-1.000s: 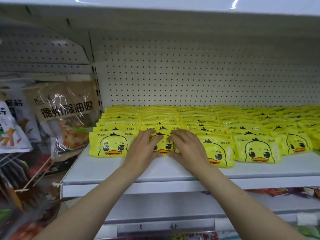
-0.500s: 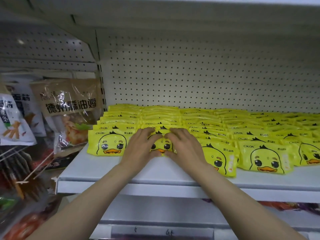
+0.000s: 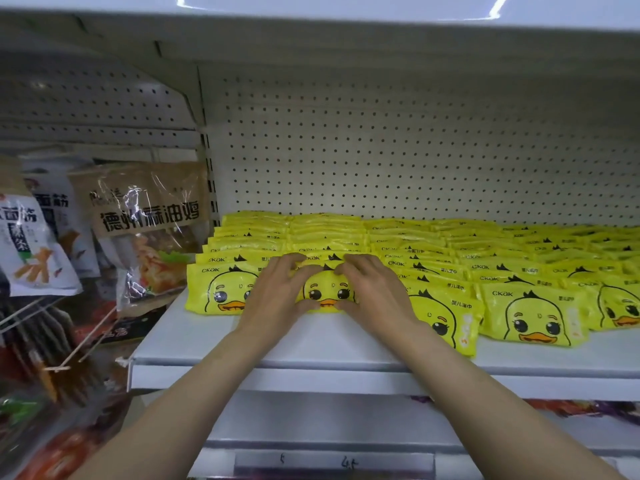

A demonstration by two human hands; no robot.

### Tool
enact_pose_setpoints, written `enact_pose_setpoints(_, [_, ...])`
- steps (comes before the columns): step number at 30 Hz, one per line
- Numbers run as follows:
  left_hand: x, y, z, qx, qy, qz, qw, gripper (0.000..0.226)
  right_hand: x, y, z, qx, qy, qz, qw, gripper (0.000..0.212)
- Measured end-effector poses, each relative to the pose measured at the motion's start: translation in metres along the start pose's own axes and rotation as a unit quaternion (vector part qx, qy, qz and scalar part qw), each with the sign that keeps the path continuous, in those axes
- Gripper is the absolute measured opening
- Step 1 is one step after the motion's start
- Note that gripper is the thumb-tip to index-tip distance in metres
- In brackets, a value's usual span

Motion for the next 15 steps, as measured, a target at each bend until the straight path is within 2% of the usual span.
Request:
enact_pose_setpoints(3, [0.014, 0.027, 0.029, -0.034, 0.041, -0.021, 0.998, 0.067, -0.003, 0.008, 0.006, -0.022, -0.011, -0.023, 0.999, 0.062])
enact_pose_setpoints(6, [0.030, 0.044, 0.051, -0.070, 0.080, -0.013, 0.994, 0.068, -0.004, 0.003, 0.022, -0.032, -0.015, -0.002, 0.999, 0.060])
enact_pose_setpoints(12, [0.038, 0.045, 0.064, -0.128, 0.130, 0.025, 0.983, 0.071, -0.005, -0.010, 0.037, 0.011, -0.047, 0.012, 0.999, 0.059])
enact_pose_setpoints(15, [0.034, 0.042, 0.066, -0.116, 0.141, 0.030, 0.983, 0.070, -0.005, -0.012, 0.038, 0.012, -0.062, 0.011, 0.998, 0.059])
Point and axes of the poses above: each hand's wrist, its own x-axis away from the middle knuckle, its own y-axis out of the back of the hand, z = x × y, the point moved 6 cm from there along -x, towards the middle knuckle, and after that the axes turned 7 degrees about x, right-handed, at the moved point
